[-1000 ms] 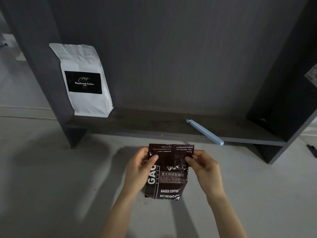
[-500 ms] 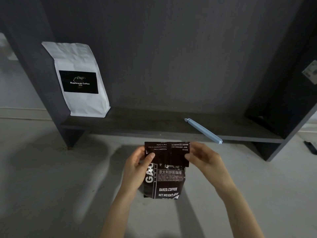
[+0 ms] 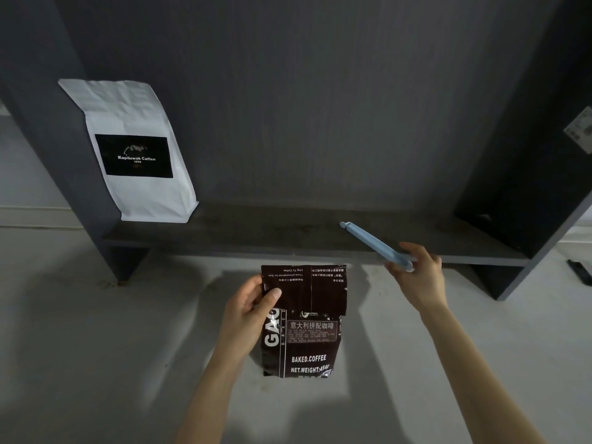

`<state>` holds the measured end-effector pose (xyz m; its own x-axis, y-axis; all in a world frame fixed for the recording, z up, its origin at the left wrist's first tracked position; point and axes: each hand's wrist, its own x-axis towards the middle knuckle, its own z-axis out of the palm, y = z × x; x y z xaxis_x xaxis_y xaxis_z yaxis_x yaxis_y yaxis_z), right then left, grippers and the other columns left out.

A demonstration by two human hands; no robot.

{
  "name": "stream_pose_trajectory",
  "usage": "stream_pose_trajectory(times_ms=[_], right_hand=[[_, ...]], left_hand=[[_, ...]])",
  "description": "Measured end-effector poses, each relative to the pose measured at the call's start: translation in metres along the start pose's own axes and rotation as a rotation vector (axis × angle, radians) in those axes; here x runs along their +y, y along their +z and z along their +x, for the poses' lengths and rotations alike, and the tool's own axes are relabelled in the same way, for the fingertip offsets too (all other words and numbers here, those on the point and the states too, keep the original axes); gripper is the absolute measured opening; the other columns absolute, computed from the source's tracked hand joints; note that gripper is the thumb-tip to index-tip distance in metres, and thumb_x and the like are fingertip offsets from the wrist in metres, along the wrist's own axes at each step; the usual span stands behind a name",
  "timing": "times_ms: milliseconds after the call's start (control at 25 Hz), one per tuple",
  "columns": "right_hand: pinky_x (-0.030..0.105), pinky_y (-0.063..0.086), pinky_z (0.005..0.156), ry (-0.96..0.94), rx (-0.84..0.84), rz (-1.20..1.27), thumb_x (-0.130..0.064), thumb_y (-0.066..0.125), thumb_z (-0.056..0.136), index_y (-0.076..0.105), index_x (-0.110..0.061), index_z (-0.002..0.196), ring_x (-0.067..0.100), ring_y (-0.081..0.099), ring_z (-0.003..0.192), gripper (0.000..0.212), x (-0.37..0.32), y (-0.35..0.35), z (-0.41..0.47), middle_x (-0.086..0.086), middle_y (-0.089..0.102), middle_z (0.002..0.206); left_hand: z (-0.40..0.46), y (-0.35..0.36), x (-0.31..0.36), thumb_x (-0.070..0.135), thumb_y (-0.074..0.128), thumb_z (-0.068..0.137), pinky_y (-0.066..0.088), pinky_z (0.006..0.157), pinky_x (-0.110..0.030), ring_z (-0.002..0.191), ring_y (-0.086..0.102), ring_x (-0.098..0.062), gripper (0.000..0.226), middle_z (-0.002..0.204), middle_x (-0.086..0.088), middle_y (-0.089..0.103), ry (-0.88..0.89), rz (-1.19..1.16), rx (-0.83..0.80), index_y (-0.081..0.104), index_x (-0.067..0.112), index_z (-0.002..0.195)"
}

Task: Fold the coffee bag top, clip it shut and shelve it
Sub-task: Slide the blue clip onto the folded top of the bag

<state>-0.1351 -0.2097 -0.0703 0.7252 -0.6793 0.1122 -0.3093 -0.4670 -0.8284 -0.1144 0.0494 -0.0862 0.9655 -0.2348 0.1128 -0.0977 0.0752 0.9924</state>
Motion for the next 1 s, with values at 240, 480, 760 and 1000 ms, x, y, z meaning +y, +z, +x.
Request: stream_pose_trajectory(times_ms=[240, 480, 760, 1000], right_hand=[[0.032, 0.045, 0.069, 0.018, 0.034, 0.008, -0.01, 0.059, 0.083, 0.049, -0.007, 0.118, 0.02, 0.049, 0.077, 0.036, 0.005, 0.017, 0.0, 0.023, 0.053, 0.115], [0.041, 0.049, 0.073, 0.015, 0.028, 0.088, -0.018, 0.055, 0.087, 0.055, -0.005, 0.111, 0.033, 0.06, 0.083, 0.027, -0.004, 0.017, -0.008, 0.02, 0.066, 0.1], [0.024, 0.055, 0.073, -0.076, -0.164, 0.495, -0.014, 0.056, 0.085, 0.059, -0.024, 0.088, 0.013, 0.066, 0.077, 0.011, -0.042, -0.011, -0.047, -0.007, 0.065, 0.076], [0.007, 0.048, 0.056, -0.159, -0.364, 0.533, -0.004, 0.054, 0.085, 0.062, -0.02, 0.085, -0.002, 0.062, 0.059, 0.019, -0.048, -0.021, -0.093, 0.001, 0.066, 0.075]], left_hand=[[0.001, -0.001, 0.002, 0.009, 0.057, 0.083, 0.047, 0.066, -0.004, 0.084, 0.064, 0.005, 0.02, 0.082, 0.025, 0.072, -0.008, 0.013, -0.022, 0.061, 0.027, 0.09], [-0.001, 0.0, 0.002, 0.008, 0.056, 0.084, 0.048, 0.067, -0.006, 0.083, 0.065, 0.003, 0.019, 0.082, 0.017, 0.074, 0.012, 0.031, -0.027, 0.061, 0.025, 0.088], [-0.001, 0.0, 0.006, 0.011, 0.059, 0.082, 0.047, 0.083, -0.021, 0.091, 0.061, 0.004, 0.028, 0.098, 0.018, 0.064, 0.08, 0.181, -0.016, 0.054, 0.031, 0.101], [-0.007, 0.005, 0.012, 0.0, 0.058, 0.08, 0.046, 0.073, -0.009, 0.086, 0.061, 0.002, 0.048, 0.102, 0.012, 0.058, 0.207, 0.213, 0.055, 0.039, 0.042, 0.093]])
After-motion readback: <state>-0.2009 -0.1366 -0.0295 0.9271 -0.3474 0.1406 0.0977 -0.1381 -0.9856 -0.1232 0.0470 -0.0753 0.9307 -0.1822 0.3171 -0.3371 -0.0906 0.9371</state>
